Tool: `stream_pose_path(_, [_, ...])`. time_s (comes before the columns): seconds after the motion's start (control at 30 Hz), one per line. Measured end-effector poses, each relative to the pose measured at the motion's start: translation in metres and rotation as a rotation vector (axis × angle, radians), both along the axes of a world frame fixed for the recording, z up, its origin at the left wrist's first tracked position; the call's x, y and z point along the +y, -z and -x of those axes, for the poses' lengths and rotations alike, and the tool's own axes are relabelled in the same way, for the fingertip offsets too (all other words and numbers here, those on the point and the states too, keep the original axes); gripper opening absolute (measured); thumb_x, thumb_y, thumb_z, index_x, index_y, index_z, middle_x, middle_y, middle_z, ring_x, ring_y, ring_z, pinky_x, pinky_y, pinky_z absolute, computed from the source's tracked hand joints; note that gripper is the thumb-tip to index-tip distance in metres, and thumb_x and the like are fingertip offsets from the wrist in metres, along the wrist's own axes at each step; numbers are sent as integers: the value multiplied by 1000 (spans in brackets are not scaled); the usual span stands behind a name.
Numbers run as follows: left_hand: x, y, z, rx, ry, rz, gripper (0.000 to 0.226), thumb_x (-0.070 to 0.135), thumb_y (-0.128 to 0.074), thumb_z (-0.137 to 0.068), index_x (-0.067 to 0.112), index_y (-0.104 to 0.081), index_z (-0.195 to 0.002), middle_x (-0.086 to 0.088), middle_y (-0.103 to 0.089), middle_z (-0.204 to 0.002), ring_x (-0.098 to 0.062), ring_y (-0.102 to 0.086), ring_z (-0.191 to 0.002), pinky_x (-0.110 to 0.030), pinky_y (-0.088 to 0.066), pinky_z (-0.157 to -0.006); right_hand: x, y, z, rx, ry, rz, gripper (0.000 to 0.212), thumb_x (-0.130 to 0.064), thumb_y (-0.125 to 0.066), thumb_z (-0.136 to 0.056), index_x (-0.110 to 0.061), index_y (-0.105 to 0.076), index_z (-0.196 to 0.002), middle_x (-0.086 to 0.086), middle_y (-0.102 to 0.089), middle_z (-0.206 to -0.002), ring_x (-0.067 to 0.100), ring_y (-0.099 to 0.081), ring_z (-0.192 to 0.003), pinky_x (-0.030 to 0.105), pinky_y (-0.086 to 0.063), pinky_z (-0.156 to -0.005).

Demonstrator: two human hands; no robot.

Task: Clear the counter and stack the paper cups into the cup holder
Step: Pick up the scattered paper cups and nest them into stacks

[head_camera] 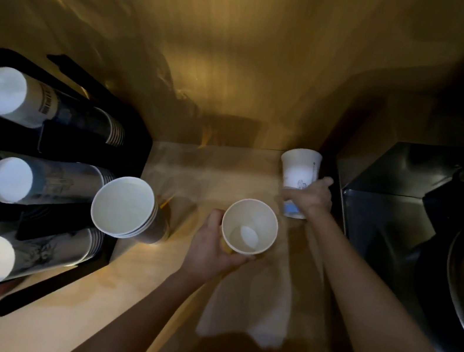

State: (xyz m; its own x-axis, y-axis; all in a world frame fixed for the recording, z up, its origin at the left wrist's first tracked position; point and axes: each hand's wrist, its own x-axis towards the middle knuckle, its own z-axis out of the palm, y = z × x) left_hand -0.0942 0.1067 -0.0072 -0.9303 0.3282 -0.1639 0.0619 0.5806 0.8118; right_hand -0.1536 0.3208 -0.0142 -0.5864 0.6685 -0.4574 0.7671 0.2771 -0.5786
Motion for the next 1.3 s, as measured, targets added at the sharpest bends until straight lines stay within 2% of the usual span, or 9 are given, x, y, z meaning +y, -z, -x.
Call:
stream_pose_path(0.23, [-1,2,-2,-48,-11,-18,84,53,-77,-41,17,-40,-108,5,-53,-111,-13,-54,-101,-35,-50,-83,-23,-70,-30,561,81,446,75,0,-77,-62,-8,-38,-126,9,-59,-114,24,-61,-102,39,-53,-87])
stream_pose_path(0.37, [-2,5,-5,-45,-22,-46,80,49,-80,-44,22,-39,-107,4,-54,-111,-13,-56,-99,-41,-53,-81,-49,-96,-64,734,-15,579,77,4,-77,-63,-15,-39,-127,-11,-59,-100,2,-61,-89,13,-55,-66])
stream_pose_path(0.57, [1,-2,-7,-52,-41,-50,76,32,-87,-48,18,-41,-107,-3,-58,-109,-18,-58,-98,-32,-50,-78,-76,-65,-103,599,-306,286,91,-11,-87,-53,-24,-35,-126,-14,-51,-112,8,-51,-107,4,-46,-74])
stream_pose_path(0.7, [2,-2,-8,-55,-57,-48,89,46,-77,-44,12,-40,-118,-9,-57,-120,-23,-55,-109,-39,-50,-88,-79,-49,-115,549,-408,124,94,-14,-87,-53,-20,-35,-131,-5,-43,-122,19,-43,-122,27,-37,-94])
stream_pose_path(0.77, [3,-3,-10,-69,-65,-54,93,49,-74,-41,10,-40,-118,-11,-56,-121,-24,-54,-109,-39,-48,-89,-78,-47,-118,523,-443,98,94,-17,-86,-54,-22,-34,-132,-6,-42,-126,19,-41,-125,30,-38,-97])
stream_pose_path(0.87, [5,-3,-11,-92,-88,-37,81,31,-85,-45,7,-42,-110,-13,-58,-115,-27,-55,-105,-35,-46,-82,-78,-50,-119,479,-465,62,103,-24,-85,-58,-23,-23,-140,0,-37,-144,18,-35,-132,35,-37,-104])
stream_pose_path(1.07, [6,-3,-13,-73,-81,-1,65,31,-82,-54,16,-39,-101,-6,-59,-109,-27,-57,-99,-37,-48,-77,-80,-50,-120,276,-697,-235,105,-54,-70,-67,-17,-11,-145,4,-27,-152,21,-28,-138,38,-31,-110])
stream_pose_path(1.17, [8,-9,-14,-55,-75,60,70,31,-83,-57,11,-39,-108,-9,-60,-112,-30,-58,-100,-39,-49,-77,-79,-54,-118,252,-684,-242,93,-57,-63,-73,-15,-19,-143,6,-35,-148,24,-36,-133,40,-34,-107])
stream_pose_path(1.3, [8,-18,-18,-72,-59,136,77,35,-84,-56,11,-39,-114,-10,-62,-112,-32,-59,-103,-36,-46,-76,-73,-69,-110,248,-562,-102,48,-50,-44,-89,-16,-42,-123,11,-58,-125,31,-56,-110,42,-47,-92])
